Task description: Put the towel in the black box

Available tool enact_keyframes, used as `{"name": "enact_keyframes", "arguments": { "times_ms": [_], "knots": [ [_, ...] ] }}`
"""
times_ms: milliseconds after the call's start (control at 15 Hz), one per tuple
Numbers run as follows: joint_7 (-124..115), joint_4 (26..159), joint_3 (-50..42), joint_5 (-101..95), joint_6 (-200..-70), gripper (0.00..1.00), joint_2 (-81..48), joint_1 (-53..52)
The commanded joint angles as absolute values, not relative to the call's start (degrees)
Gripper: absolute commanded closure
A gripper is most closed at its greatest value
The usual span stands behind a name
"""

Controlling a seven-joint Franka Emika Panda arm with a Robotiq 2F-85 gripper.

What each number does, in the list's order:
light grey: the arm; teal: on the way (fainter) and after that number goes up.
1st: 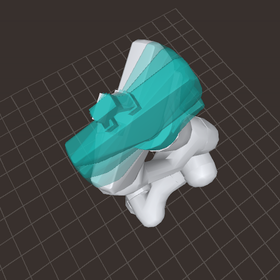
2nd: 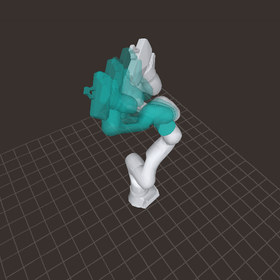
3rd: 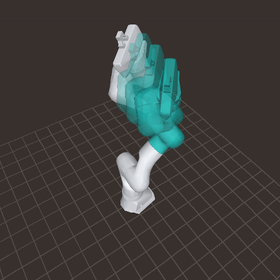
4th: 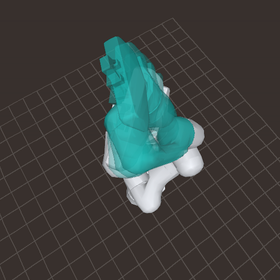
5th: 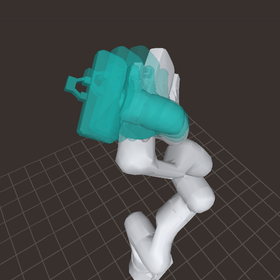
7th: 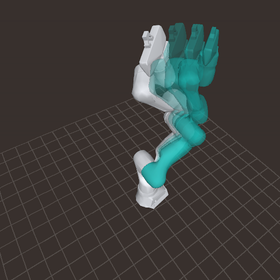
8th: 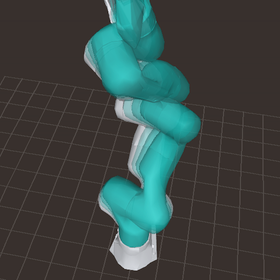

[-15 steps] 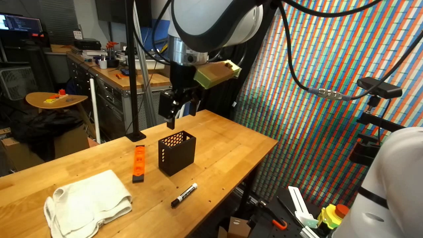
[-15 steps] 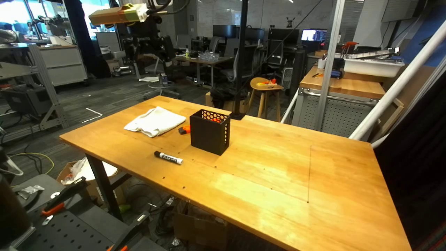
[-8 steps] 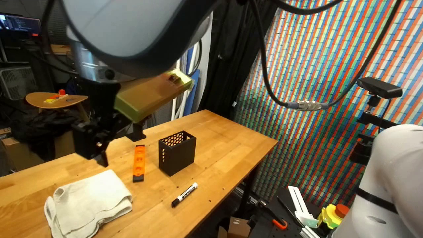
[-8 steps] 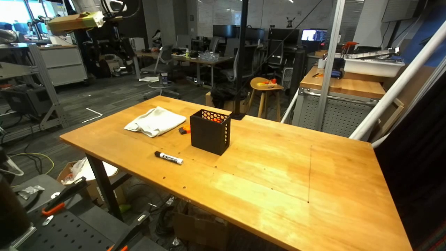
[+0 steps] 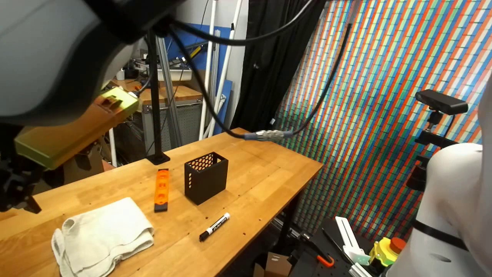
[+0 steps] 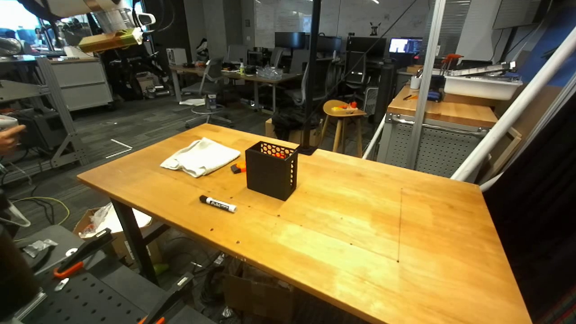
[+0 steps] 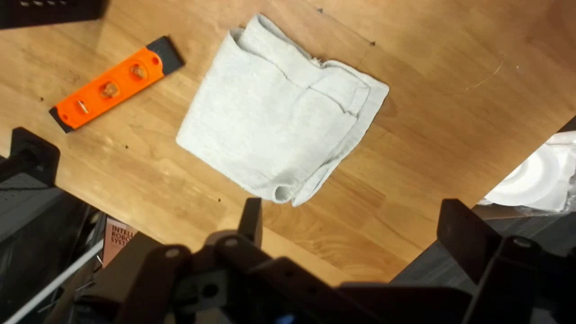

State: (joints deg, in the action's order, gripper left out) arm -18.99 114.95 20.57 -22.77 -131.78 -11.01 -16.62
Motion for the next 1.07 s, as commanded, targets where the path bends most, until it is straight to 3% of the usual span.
{"name": "enact_keyframes", "arguments": {
  "times_ms": [0, 467, 1000],
  "knots": [
    [-14.1, 100.6, 16.5, -26.1, -131.3, 0.0, -23.1, -20.0],
    [-0.9, 88.8, 11.9, -22.6, -134.5, 0.0, -37.6, -20.5],
    [4.8, 90.1, 9.6, -21.0, -141.2, 0.0, -44.5, -18.9]
  ]
}}
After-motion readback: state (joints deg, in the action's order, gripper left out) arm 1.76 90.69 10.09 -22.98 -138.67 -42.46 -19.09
